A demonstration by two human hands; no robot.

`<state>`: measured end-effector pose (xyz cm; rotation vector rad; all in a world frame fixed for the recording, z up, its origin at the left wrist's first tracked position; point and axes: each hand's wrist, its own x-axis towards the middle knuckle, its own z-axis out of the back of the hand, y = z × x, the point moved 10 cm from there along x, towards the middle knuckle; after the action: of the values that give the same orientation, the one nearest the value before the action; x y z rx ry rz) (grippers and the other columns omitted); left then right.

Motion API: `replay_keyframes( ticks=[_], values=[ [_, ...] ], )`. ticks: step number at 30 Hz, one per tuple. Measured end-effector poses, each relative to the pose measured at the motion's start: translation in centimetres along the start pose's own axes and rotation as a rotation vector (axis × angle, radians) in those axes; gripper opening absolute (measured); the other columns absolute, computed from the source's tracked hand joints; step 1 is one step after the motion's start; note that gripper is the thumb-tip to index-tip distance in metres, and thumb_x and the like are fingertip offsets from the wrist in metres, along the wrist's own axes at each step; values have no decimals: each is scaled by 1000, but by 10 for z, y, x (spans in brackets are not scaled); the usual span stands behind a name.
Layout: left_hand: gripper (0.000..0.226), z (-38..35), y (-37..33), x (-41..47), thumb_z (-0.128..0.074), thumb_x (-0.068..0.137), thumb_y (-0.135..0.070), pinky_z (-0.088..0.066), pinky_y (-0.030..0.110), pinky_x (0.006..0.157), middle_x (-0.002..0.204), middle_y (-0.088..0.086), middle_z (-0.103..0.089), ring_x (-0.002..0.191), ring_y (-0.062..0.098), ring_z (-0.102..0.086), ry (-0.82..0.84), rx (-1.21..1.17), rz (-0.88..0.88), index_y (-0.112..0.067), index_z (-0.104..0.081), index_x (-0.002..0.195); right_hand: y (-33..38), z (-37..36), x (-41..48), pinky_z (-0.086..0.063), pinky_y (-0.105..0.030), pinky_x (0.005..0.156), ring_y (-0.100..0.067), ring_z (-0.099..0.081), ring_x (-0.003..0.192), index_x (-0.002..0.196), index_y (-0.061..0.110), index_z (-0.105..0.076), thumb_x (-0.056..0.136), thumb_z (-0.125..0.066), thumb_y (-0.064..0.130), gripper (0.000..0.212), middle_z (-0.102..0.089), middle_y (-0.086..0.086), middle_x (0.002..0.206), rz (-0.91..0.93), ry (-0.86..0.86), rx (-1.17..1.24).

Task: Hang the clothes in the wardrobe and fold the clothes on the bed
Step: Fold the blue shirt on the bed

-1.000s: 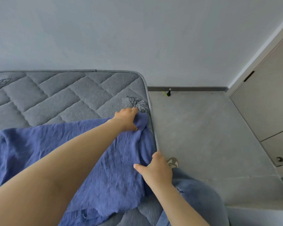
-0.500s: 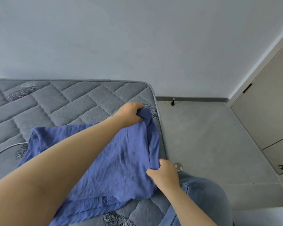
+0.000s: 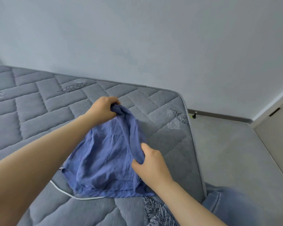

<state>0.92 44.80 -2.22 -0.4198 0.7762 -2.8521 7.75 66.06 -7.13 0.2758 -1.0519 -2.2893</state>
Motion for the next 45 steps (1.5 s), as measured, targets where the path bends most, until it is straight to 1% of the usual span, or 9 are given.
replay_keyframes(
  ticks=[6,12,17,21,26,32,37,41,45],
  values=[
    [7,8,95,-39,-60,73,-1,-36,34,68,75,9,-62,86,29,-49,79,188,44,-4,-62,79,37,-97,18,-26,-20,49,-10,-32,58,66,20,-29,82,-54,8,32,-39,4,68,45,159,-112],
    [11,-3,142,-41,-54,70,8,-39,36,67,70,13,-62,75,36,-53,-23,47,113,-1,-60,73,49,-155,36,-35,-20,63,-13,-44,74,80,19,-37,85,-54,11,20,-55,-3,92,14,216,-179],
    [23,16,130,-18,-49,65,11,-32,29,66,72,0,-62,76,23,-46,-236,-111,51,-8,-59,73,54,-156,48,-30,-18,51,-9,-35,59,68,28,-25,82,-52,9,36,-36,11,71,50,132,-123],
    [21,18,142,-10,-53,71,10,-41,33,73,78,2,-64,78,26,-52,-265,-90,32,-8,-64,75,44,-169,57,-49,-30,76,-17,-56,85,93,17,-49,84,-52,10,12,-57,0,96,12,210,-121],
    [25,-32,223,-48,-51,92,-13,-44,35,76,105,14,-58,89,29,-56,-63,-199,610,-5,-55,115,24,-192,57,-53,-29,80,-20,-60,94,107,13,-56,84,-53,8,24,-61,-4,106,-131,368,-47],
    [56,-54,226,-70,-52,85,-65,-44,36,65,71,8,-54,66,26,-51,-36,-556,824,-10,-55,78,41,-192,61,-43,-23,65,-18,-54,79,91,11,-54,82,-55,9,9,-59,-2,91,-44,345,16],
    [31,-41,215,-58,-72,76,-14,-33,28,52,60,2,-43,62,19,-42,-93,-397,700,-11,-43,66,58,-197,60,-38,-16,59,-9,-46,66,84,13,-50,82,-54,10,6,-53,4,79,20,340,74],
    [23,-42,213,-62,-70,81,-25,-40,32,64,83,7,-60,80,29,-56,-22,-104,657,-8,-55,83,43,-201,56,-48,-19,72,-3,-56,71,120,23,-60,86,-62,34,36,-66,7,92,-116,479,126],
    [44,-41,216,-70,-69,84,-40,-43,34,72,99,11,-59,93,32,-57,-11,-58,713,-3,-53,100,23,-145,76,-52,-32,76,-9,-61,68,96,18,-71,90,-56,26,19,-70,3,79,-84,212,25]
  ],
)
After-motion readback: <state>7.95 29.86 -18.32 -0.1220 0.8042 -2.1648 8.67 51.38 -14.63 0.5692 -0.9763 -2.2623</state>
